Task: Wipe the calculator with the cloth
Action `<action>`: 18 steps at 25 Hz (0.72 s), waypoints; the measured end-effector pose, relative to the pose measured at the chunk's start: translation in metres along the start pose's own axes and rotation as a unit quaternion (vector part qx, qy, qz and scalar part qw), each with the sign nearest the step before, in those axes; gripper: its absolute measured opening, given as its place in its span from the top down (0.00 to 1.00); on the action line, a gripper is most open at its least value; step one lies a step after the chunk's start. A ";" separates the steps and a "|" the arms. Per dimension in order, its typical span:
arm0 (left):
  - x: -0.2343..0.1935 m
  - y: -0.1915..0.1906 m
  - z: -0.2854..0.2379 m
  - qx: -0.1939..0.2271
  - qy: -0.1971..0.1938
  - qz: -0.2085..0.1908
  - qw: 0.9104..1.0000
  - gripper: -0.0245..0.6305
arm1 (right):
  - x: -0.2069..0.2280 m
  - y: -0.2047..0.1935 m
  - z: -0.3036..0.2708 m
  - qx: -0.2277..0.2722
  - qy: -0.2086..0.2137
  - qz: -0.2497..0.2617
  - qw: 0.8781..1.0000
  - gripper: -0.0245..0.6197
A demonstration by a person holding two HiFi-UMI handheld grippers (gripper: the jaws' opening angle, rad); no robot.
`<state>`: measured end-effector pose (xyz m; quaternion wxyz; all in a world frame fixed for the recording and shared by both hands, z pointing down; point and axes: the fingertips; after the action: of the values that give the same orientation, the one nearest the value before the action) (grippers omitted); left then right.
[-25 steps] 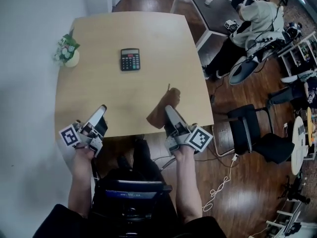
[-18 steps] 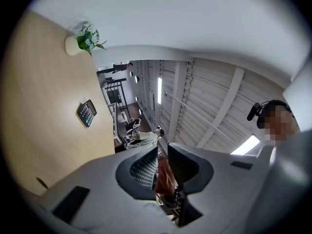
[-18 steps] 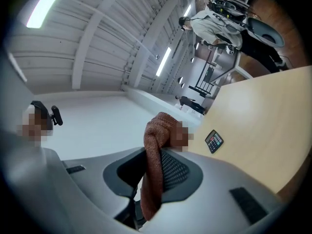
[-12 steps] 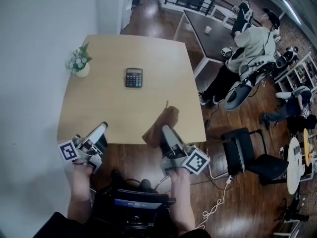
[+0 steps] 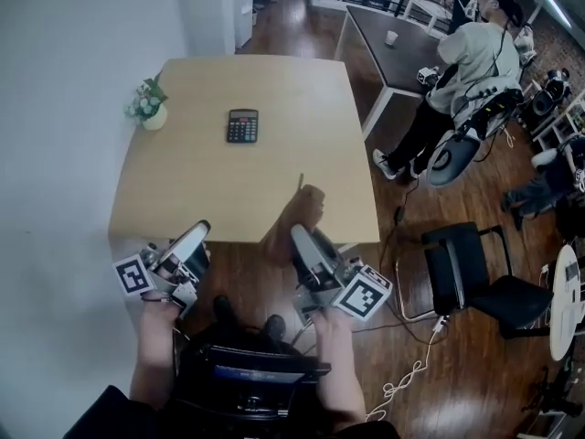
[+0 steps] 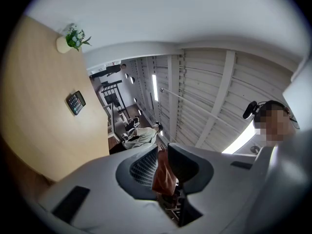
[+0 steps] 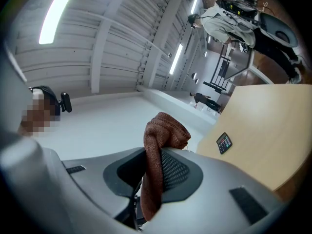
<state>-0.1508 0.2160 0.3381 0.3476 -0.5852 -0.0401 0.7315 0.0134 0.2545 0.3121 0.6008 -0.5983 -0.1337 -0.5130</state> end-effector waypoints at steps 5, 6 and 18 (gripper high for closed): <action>0.013 -0.032 -0.003 -0.002 0.013 -0.003 1.000 0.88 | 0.013 -0.004 0.020 -0.005 0.007 -0.007 1.000 0.84; 0.015 -0.039 -0.003 -0.001 0.015 -0.002 1.000 0.88 | 0.017 -0.006 0.025 -0.008 0.000 -0.008 1.000 0.84; 0.035 -0.064 -0.015 -0.009 0.019 -0.010 1.000 0.89 | -0.008 -0.012 0.038 -0.029 0.026 0.021 0.999 0.84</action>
<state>-0.1102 0.2781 0.3345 0.3507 -0.6015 -0.0458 0.7163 0.0176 0.2936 0.3219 0.5974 -0.6042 -0.0905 -0.5195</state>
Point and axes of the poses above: the fingertips, and each gripper's own axes: z backward along the fingers, x to its right, y out of its top, and after that the axes turned 2 degrees about -y, right-handed
